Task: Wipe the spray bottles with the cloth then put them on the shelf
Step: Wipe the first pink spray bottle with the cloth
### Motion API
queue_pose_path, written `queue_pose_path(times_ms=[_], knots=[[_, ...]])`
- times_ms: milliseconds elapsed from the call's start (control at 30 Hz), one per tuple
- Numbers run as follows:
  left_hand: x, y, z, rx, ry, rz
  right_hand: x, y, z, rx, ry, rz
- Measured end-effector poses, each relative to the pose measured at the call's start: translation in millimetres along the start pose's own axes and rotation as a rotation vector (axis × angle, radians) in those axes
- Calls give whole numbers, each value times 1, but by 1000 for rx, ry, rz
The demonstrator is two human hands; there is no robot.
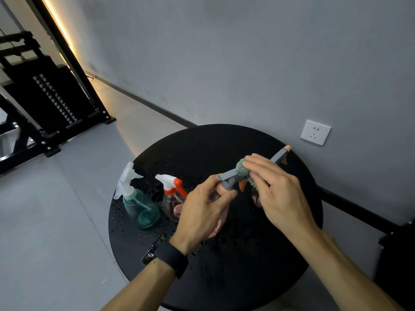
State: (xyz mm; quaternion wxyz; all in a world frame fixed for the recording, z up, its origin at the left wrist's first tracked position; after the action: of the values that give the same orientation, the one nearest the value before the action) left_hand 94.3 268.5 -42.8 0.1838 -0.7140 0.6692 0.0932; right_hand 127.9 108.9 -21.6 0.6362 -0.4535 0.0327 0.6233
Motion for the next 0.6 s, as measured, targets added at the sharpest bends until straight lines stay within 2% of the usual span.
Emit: queue_pose_path(times_ms=[200, 433, 500, 600], knots=[[-1, -1, 1, 2, -2, 0, -3, 0, -3, 60, -13, -55], [-7, -3, -2, 22, 24, -25, -17, -4, -23, 238, -30, -161], [-7, -3, -2, 20, 17, -22, -20, -5, -14, 198, -31, -201], [-5, -3, -2, -9, 41, -11, -18, -5, 12, -1, -13, -191]])
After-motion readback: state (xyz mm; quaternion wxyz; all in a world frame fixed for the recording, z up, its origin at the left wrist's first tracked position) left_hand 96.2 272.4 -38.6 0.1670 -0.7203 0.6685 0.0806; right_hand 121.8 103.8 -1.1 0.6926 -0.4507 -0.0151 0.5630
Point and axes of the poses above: each hand's wrist, its own y-axis away from the middle knuckle, its own x-axis out of the palm, z = x × y, the point moved 5 cm from there along -y, towards the middle knuckle, and after that the axes turned 8 degrees about y, right-handed, at the moved point
